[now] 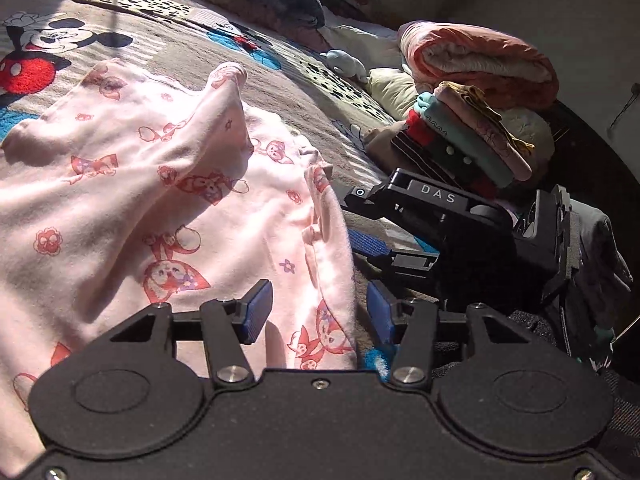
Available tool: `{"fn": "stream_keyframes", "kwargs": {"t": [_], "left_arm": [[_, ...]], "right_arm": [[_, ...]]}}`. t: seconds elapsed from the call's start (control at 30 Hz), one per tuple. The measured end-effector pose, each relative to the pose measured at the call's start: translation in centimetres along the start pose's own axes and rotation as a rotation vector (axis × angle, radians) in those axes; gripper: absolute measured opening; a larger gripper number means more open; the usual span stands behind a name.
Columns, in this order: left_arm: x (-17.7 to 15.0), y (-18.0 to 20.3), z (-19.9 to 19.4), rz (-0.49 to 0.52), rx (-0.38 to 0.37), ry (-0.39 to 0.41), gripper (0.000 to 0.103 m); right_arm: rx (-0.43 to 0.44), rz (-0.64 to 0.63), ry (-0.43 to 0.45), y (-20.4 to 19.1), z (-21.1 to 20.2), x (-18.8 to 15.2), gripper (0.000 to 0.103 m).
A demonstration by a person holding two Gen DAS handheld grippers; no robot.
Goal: Fold clothes
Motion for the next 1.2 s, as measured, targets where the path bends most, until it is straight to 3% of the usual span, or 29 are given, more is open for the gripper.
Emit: {"fn": "stream_keyframes", "kwargs": {"t": [0.03, 0.07, 0.17, 0.33, 0.53, 0.7, 0.93, 1.07, 1.2], "left_arm": [[0.2, -0.6, 0.2, -0.026, 0.014, 0.003, 0.010], [0.4, -1.6, 0.2, -0.070, 0.035, 0.006, 0.008], [1.0, -5.2, -0.1, -0.255, 0.074, 0.004, 0.005], [0.9, -8.9, -0.4, -0.482, 0.052, -0.029, 0.005], [0.9, -10.0, -1.2, -0.552, 0.072, -0.022, 0.006], [0.8, -10.4, -1.7, -0.589, 0.086, -0.016, 0.006], [0.8, -10.2, -1.4, -0.568, 0.097, -0.023, 0.005], [0.9, -9.9, -1.2, -0.546, 0.105, -0.019, 0.006], [1.1, -9.5, -1.1, -0.521, 0.113, -0.015, 0.006]], "right_arm": [[0.001, -0.024, -0.024, -0.6, 0.4, -0.2, 0.053], [0.002, -0.048, -0.049, -1.3, 0.9, -0.4, 0.053], [0.023, -0.067, -0.046, -2.5, 1.1, -0.3, 0.053], [-0.020, 0.040, 0.075, -0.2, 0.6, 1.2, 0.054], [-0.002, 0.180, 0.193, 2.6, 1.5, 3.1, 0.053], [0.025, 0.205, 0.255, 3.4, 4.0, 5.1, 0.060], [0.020, 0.129, 0.224, 3.5, 7.2, 6.9, 0.059], [0.008, 0.133, 0.227, 3.5, 7.3, 7.1, 0.028], [-0.004, 0.093, 0.281, 2.4, 6.1, 7.3, 0.019]]}}
Point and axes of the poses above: each gripper's, at about its wrist camera, not at the fingertips, and z roughly the way its jaws point, y to its right, x to its top, the point moved 9 cm from there along z, roughly the way its jaws point, and after that the axes turned 12 degrees about x, right-handed, at the moved point
